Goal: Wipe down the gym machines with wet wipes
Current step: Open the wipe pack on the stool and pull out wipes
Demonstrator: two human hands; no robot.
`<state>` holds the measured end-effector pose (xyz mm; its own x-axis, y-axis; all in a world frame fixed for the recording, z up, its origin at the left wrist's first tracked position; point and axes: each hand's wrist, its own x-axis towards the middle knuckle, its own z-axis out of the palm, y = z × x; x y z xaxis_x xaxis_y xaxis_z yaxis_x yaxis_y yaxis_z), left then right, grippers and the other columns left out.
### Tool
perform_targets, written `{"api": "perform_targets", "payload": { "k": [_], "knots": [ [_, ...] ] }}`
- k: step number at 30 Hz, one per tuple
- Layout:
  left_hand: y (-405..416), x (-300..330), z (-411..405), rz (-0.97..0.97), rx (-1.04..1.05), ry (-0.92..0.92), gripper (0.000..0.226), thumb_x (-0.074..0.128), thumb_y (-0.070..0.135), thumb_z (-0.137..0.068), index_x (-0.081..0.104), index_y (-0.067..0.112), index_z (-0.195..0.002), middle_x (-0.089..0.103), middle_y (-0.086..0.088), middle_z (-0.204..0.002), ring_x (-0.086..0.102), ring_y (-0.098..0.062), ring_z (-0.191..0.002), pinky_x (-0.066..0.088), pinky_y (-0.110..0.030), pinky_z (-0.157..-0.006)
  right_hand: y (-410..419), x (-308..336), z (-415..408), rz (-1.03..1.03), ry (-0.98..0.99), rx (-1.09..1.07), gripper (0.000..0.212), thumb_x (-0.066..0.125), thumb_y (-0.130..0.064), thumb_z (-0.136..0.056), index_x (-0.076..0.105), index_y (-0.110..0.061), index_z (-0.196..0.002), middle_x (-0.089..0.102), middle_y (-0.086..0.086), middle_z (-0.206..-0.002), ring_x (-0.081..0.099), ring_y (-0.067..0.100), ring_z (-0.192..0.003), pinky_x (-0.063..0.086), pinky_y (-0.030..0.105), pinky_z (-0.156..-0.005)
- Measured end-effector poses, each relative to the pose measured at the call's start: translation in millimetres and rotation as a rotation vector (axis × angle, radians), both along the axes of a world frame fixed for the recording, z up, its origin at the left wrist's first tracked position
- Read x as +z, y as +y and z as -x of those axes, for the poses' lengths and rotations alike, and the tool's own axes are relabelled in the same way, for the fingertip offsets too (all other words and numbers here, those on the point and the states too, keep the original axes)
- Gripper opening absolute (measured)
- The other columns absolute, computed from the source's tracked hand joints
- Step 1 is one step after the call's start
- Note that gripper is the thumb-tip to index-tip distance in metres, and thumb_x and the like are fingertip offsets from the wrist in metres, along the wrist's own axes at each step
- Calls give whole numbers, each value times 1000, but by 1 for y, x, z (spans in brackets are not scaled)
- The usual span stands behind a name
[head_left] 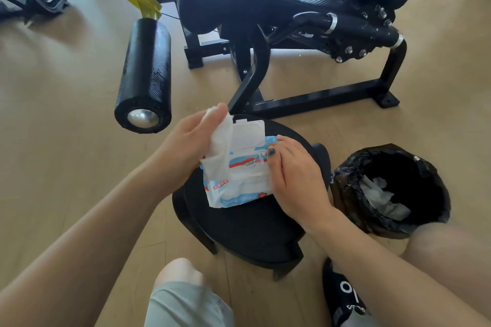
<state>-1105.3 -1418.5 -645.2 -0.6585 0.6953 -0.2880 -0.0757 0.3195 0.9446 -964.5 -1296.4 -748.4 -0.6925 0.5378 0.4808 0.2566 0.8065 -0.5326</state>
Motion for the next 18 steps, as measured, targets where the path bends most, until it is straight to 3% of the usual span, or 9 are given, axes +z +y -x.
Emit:
{"api": "perform_targets", "payload": {
  "k": [2,4,7,10,13,16,18],
  "knots": [
    [-8,-1,1,169,-131,151,28,60,44,-96,70,18,-102,76,3,-95,73,-18,-91,59,-36,-77,2,4,1,166,55,-16,45,31,-37,-106,67,-8,-107,70,4,-108,61,10,-106,50,31,-104],
    [-12,-1,3,305,-264,327,16,66,37,-93,71,23,-101,74,7,-96,71,-15,-89,58,-31,-73,4,12,-3,158,120,-4,38,36,-33,-107,64,-10,-117,67,1,-112,61,12,-105,52,36,-94],
    [-12,-1,3,370,-394,532,13,65,37,-94,70,26,-90,69,9,-87,66,-9,-80,51,-27,-67,1,25,-15,-139,123,172,32,46,-21,-102,68,-4,-118,67,7,-121,60,21,-117,44,38,-106],
    [-10,-6,0,428,-536,678,23,62,34,-95,60,22,-75,61,5,-73,56,-8,-66,41,-19,-58,-4,24,-20,-355,-113,343,37,45,-24,-104,71,-8,-124,67,5,-131,54,25,-133,32,45,-119],
    [-8,-11,-2,424,-525,718,26,61,36,-96,57,20,-76,59,5,-73,54,-9,-65,40,-18,-56,-3,14,-23,-388,-322,321,45,34,-34,-108,71,-16,-126,68,0,-132,52,22,-137,25,45,-124],
    [-9,-13,-2,387,-445,747,22,60,36,-97,59,22,-80,60,6,-84,58,-13,-78,45,-22,-62,-4,11,-27,-304,-324,252,49,31,-36,-108,74,-16,-121,70,-1,-128,57,18,-130,30,44,-123],
    [-11,-15,-2,326,-317,748,22,61,33,-97,54,26,-76,56,6,-86,56,-13,-81,41,-21,-62,-9,10,-27,-216,-340,223,48,31,-39,-108,72,-18,-121,69,-2,-128,55,15,-131,29,42,-124]
  ]
}}
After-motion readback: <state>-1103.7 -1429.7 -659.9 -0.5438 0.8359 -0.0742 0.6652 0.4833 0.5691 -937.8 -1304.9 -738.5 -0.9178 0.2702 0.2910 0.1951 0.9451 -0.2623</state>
